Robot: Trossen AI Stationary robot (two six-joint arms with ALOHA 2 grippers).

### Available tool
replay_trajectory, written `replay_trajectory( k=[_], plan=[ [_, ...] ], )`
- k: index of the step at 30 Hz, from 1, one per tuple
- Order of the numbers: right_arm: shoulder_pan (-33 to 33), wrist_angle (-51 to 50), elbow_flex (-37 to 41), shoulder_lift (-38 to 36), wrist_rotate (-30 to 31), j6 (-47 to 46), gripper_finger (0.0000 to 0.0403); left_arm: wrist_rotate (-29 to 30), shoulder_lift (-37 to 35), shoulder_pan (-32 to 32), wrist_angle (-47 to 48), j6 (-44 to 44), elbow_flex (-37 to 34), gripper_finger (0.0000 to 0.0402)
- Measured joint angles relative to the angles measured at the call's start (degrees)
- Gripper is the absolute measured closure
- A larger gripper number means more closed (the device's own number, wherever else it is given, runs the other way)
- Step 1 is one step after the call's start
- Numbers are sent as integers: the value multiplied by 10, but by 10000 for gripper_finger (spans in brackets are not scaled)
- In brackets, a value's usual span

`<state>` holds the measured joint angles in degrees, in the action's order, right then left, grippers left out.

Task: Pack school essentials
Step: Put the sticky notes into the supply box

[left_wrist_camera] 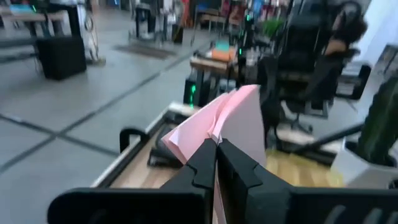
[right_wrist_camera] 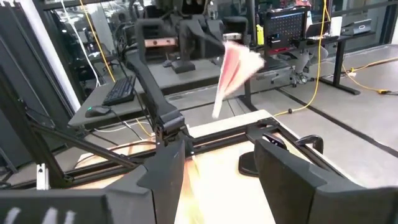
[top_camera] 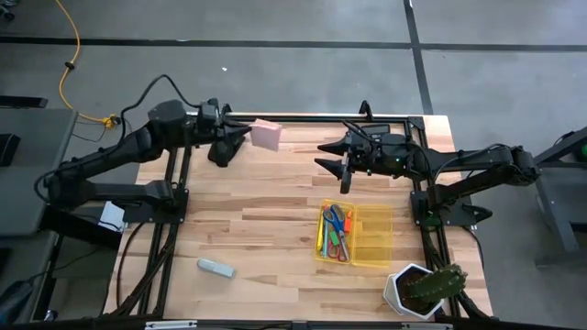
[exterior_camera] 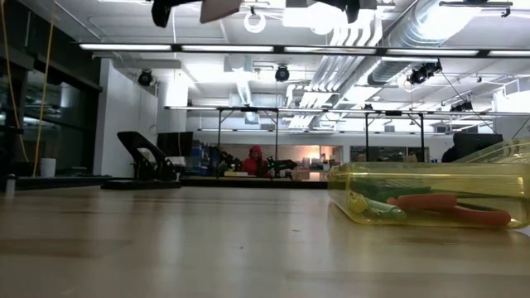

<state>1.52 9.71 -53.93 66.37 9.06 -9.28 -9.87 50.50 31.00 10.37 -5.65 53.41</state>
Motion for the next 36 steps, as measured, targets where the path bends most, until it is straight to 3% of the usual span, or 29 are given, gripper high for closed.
replay_trajectory(
  k=[8,17,21,36],
  plan=[
    [0,14,0,8,0,-42,215,59,7,-33,-28,-16,0,401],
    [0,50,0,50,-7,-117,215,79,32,-63,-60,-30,1,401],
    [3,46,-10,72,31,-115,212,102,54,-83,-81,-30,0,401],
    [15,39,-55,117,27,-164,133,151,117,-123,-156,-53,0,401]
  ],
)
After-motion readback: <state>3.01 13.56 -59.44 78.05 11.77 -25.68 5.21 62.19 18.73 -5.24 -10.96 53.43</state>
